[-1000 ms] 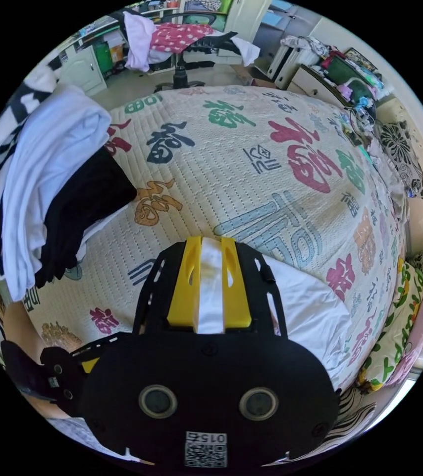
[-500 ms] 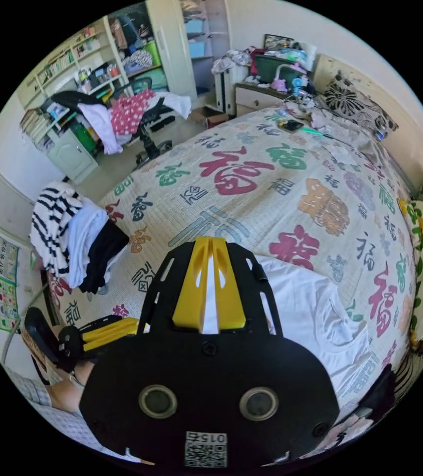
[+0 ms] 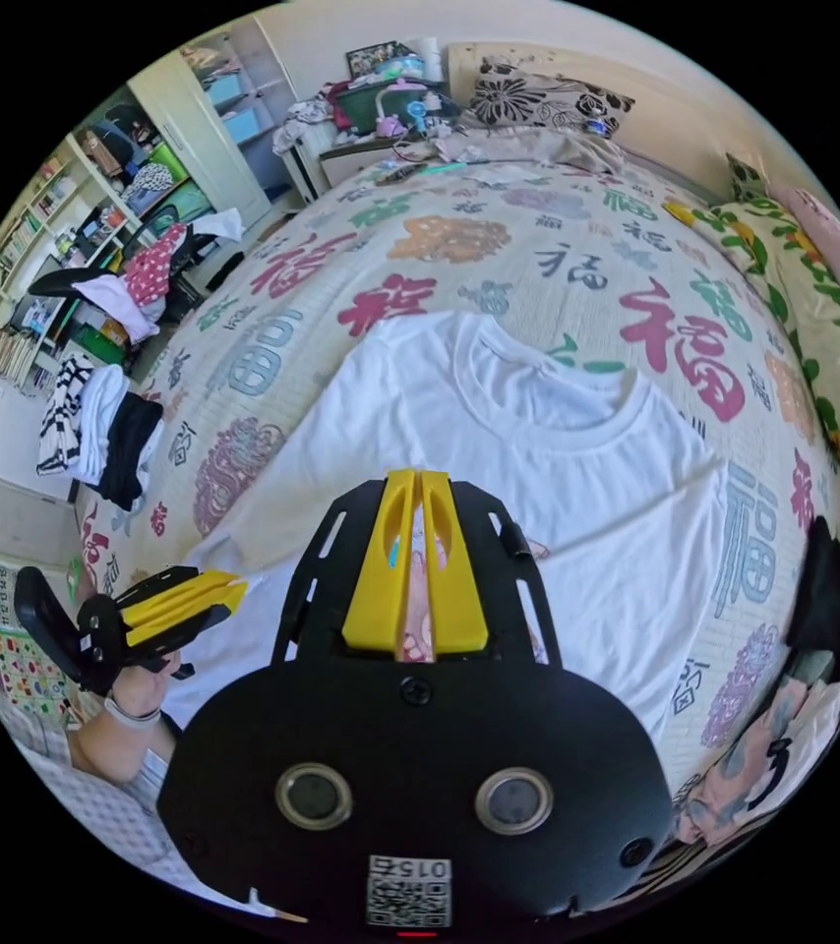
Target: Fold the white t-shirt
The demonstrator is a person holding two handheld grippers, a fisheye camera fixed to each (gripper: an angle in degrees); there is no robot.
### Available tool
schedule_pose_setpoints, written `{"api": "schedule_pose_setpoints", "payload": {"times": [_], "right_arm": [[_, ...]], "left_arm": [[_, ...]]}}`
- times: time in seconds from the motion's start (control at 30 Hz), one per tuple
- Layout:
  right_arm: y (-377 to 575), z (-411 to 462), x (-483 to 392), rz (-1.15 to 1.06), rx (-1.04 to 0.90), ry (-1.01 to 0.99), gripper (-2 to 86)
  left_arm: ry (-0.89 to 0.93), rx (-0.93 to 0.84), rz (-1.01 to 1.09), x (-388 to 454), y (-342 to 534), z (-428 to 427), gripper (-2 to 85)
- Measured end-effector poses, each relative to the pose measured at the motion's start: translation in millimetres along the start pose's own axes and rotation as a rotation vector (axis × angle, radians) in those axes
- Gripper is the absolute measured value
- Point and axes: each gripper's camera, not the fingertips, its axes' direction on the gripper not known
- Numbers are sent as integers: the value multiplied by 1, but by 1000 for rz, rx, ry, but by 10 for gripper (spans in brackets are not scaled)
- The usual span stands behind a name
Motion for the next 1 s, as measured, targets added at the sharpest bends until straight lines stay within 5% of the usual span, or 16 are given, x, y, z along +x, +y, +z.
{"api": "schedule_pose_setpoints", "payload": {"times": [0.5, 0.87, 1.0], "right_arm": [[1, 11, 47, -17, -86, 193, 49], [-27, 43, 61, -62, -173, 16, -3], [-54, 16, 67, -92, -50, 41, 27]], "left_arm": [[56, -61, 21, 9, -5, -8, 54], [62, -138, 8, 5, -36, 43, 46], [82, -82, -32, -5, -34, 24, 50]]}}
